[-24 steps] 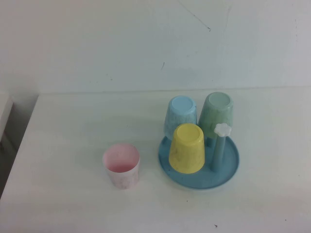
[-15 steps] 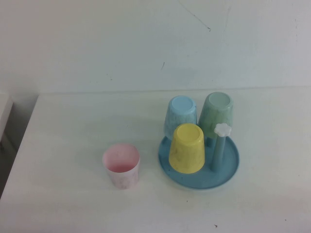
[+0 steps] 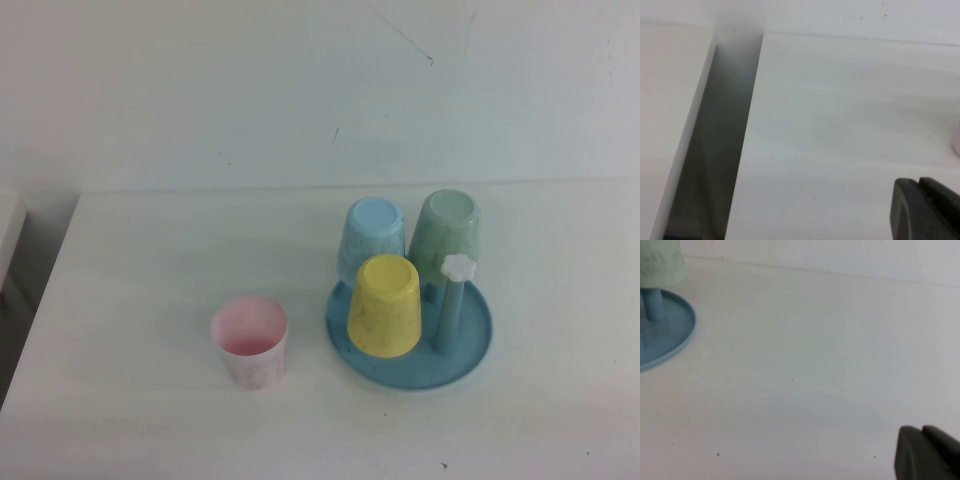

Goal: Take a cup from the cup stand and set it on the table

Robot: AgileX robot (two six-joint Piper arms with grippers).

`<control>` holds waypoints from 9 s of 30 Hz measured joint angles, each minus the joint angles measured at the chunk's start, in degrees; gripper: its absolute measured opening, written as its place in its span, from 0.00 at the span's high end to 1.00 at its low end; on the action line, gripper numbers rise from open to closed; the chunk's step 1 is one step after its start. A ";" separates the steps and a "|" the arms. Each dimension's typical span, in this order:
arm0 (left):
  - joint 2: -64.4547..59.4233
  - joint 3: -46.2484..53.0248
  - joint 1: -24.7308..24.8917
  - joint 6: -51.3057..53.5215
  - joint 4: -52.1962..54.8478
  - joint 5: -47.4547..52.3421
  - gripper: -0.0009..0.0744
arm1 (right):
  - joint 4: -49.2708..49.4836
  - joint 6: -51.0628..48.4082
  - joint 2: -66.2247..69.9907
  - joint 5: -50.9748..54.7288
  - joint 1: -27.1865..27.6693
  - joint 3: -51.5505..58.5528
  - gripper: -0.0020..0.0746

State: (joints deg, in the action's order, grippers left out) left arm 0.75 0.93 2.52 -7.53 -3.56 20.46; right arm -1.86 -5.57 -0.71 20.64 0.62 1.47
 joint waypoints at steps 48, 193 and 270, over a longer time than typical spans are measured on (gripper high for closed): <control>0.00 0.00 0.00 -0.02 0.00 0.00 0.99 | 0.00 0.00 0.00 0.00 0.00 0.00 0.98; -60.38 -44.84 2.19 54.76 -55.22 22.37 0.99 | 27.70 -47.00 112.44 28.39 -16.16 -99.17 0.56; -63.91 -49.53 2.19 55.08 -92.33 26.05 0.35 | 66.41 -36.21 106.15 47.16 -16.16 -119.92 0.26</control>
State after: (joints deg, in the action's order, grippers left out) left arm -63.16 -48.60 4.71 47.55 -95.89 46.51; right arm 64.56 -41.78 105.43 67.79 -15.55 -118.44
